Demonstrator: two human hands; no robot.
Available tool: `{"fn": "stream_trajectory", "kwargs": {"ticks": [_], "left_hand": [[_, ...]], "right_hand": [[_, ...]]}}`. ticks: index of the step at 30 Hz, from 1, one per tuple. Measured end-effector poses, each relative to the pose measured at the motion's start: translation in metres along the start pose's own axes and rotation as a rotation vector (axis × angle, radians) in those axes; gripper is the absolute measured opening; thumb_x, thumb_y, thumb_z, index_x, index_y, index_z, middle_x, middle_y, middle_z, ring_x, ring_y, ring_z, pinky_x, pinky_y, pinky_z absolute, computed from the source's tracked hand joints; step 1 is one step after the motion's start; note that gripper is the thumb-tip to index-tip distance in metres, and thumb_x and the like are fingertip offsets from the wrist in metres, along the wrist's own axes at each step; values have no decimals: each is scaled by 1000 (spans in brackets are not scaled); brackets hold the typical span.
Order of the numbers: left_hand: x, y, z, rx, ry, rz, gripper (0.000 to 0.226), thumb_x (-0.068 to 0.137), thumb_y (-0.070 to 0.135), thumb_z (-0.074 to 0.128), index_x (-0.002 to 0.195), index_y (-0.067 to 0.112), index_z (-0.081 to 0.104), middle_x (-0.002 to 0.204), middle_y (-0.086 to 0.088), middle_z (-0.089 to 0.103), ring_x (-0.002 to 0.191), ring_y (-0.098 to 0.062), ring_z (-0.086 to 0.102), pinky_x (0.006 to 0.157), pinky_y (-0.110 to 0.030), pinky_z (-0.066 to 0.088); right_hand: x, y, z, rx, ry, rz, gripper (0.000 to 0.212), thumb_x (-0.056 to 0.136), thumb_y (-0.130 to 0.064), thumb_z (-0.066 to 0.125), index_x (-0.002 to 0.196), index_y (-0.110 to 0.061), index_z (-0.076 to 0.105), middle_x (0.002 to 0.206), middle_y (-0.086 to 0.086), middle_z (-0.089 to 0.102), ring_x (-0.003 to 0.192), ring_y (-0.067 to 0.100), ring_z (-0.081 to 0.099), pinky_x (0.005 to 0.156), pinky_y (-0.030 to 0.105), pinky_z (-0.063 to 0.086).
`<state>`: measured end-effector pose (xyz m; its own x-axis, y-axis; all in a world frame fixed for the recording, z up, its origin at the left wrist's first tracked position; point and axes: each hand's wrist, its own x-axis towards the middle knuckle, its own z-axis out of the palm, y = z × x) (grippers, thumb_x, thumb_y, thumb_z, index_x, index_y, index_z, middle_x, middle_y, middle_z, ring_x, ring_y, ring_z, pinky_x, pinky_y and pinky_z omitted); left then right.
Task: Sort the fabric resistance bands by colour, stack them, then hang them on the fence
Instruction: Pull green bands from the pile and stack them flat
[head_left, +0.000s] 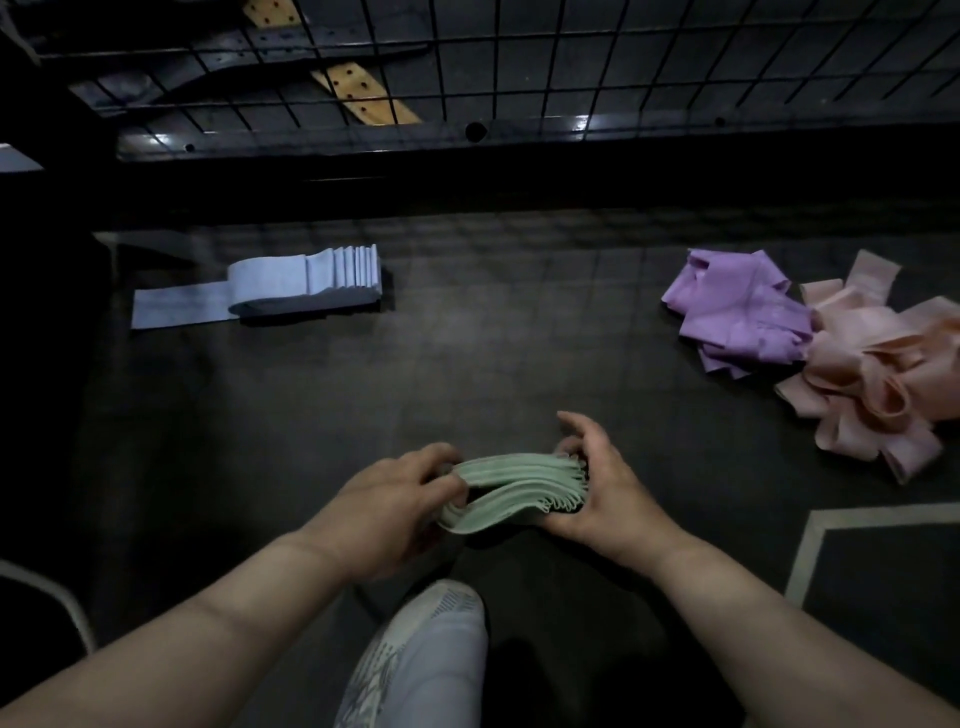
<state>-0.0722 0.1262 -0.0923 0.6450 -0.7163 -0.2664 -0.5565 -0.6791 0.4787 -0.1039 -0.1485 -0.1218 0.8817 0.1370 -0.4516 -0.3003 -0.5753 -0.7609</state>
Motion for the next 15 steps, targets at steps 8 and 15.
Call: {"fn": "stream_trajectory", "kwargs": {"ticks": [8,15], "left_hand": [[2,1,11,169,179,-128,39,71,30,64,110,27,58,127,-5,55,89,-26,64,67,-30,49],[17,-9,6,235,57,-141,40,78,39,56,118,34,58,121,-7,56,87,-25,64,63,-30,51]], "right_hand": [[4,-5,7,-157,164,-177,48,64,-30,73,110,-29,62,111,-13,53,109,12,52,100,36,42],[8,-6,11,-236,110,-117,74,64,-38,73,133,-29,49,129,-9,47,124,13,39,111,36,31]]}}
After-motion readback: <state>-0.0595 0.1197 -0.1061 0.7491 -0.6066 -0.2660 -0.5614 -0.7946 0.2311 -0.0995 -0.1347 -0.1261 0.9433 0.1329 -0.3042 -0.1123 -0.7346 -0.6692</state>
